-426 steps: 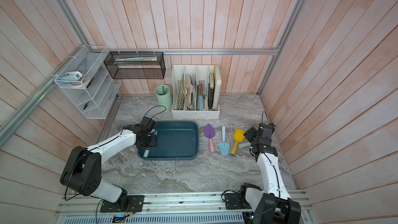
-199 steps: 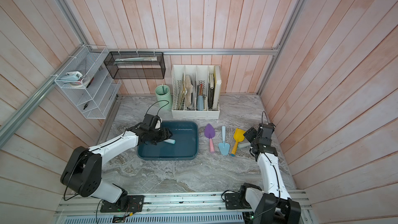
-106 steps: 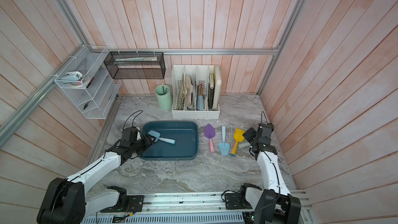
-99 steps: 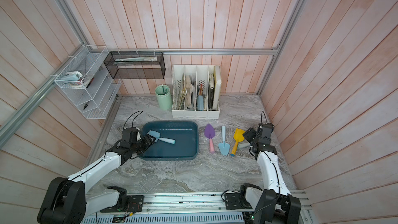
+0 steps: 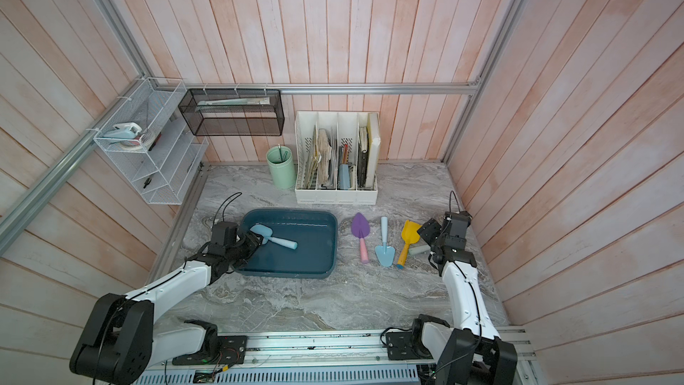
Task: Take the shovel out of the storage box
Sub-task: Pick up the shovel from the storage box.
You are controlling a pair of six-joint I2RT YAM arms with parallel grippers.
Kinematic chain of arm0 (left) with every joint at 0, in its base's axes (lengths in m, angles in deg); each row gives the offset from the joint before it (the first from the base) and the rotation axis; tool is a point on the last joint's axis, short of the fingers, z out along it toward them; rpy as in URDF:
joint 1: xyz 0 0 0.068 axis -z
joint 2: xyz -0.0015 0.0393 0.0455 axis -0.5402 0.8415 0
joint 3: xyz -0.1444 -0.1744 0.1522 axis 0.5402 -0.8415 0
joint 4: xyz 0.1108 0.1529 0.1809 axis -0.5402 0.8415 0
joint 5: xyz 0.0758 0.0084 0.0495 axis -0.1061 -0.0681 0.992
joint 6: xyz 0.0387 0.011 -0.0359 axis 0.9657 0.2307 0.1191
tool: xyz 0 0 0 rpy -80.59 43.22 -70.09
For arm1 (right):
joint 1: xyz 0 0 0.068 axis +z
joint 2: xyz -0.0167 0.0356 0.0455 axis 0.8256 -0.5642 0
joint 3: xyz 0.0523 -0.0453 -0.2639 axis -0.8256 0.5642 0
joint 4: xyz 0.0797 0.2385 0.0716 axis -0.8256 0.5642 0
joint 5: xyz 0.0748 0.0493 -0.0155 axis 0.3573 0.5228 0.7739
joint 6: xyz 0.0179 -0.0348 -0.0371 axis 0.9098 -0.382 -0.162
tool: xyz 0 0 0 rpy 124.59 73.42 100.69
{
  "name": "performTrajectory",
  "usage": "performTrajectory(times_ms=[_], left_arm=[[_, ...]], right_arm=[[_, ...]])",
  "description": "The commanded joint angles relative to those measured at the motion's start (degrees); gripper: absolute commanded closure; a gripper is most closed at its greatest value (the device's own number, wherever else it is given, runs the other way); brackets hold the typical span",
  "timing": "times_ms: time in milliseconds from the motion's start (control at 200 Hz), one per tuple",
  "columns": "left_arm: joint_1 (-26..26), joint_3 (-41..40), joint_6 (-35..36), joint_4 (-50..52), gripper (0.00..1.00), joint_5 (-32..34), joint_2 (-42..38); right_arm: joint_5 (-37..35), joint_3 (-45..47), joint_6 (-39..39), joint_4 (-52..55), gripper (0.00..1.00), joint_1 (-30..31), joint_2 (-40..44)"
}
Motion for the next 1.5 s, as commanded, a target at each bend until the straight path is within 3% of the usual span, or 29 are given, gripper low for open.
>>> performTrajectory(times_ms=[0,495,745,1035,1385,1495], left_arm=[[-0.4,1.0,-2.2,2.7,0.41,2.7,2.8],[-0.5,1.7,-4.5,-3.1,0.42,6.5,8.0],[-0.5,0.0,-4.7,-12.2,0.47,9.1,13.0],[-0.5,2.2,-3.5,-16.9,0.61,8.6,18.9],[-0.5,0.8,-3.3,-22.7,1.00,6.5,20.8],[-0.6,0.7,-2.9,-24.4,1.00,5.2,20.8]], right_arm=[[-0.9,0.3,-1.2,0.0,0.27,0.3,0.3],[-2.1,-0.8,-2.4,-1.3,0.26,0.1,-1.0],[-2.4,-2.7,-3.2,-2.1,0.26,0.1,-2.9],[-2.4,-3.5,-2.9,-3.5,0.26,0.2,-4.8],[-1.7,-5.6,-2.2,-4.5,0.26,0.1,-7.0],[-0.5,-6.2,-2.2,-4.5,0.26,0.2,-7.1]])
